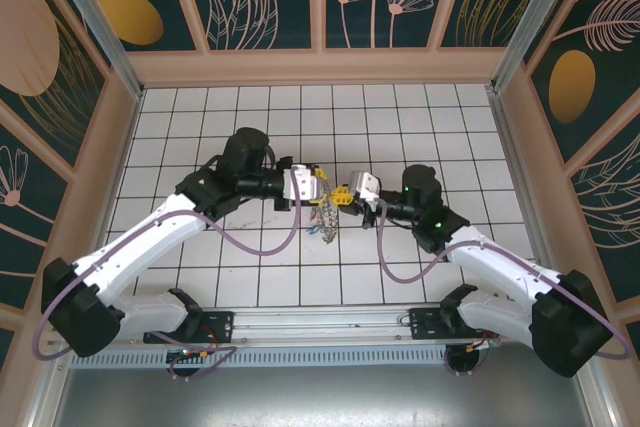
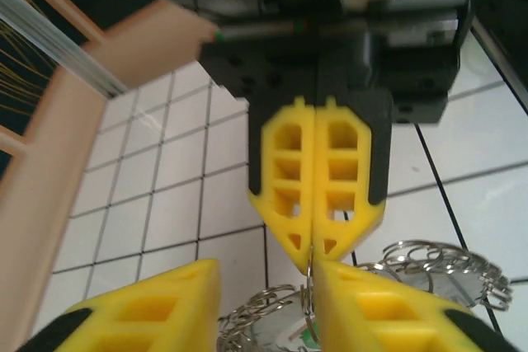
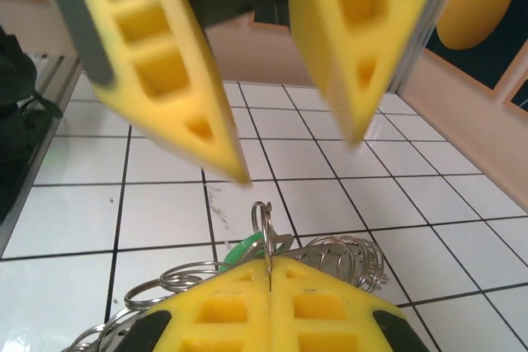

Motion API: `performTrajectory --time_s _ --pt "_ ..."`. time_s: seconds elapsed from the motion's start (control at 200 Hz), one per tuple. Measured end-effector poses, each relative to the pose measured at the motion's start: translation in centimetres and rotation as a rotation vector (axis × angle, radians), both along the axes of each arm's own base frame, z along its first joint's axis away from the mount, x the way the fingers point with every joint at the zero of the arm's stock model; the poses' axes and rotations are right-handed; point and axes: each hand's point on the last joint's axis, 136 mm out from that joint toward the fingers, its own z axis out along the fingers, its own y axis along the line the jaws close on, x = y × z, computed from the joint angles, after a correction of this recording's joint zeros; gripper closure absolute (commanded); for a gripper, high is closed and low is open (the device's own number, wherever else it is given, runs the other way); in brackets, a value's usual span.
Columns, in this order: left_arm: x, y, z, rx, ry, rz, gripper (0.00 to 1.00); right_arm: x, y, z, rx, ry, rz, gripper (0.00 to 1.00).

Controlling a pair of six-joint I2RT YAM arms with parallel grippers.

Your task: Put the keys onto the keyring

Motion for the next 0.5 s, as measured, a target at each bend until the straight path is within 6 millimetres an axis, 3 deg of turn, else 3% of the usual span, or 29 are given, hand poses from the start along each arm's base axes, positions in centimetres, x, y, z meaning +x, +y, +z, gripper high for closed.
performTrajectory --time_s 0.125,0.28,0.5 --pt "-0.4 0.5 1.7 -0.049 -0.050 0.009 0.54 -0.2 -0.3 1.1 0.059 -0.017 -0.015 1.00" --pt "-0.5 1.0 2.6 -0.089 -0.050 0.022 0.55 -0.7 -0.6 3.0 0.133 -0.067 -0.015 1.00" --pt "-0.3 0.2 1.6 -0.095 0.012 0.001 0.57 -1.0 -0.8 4.5 0.208 -0.084 -0.010 1.00"
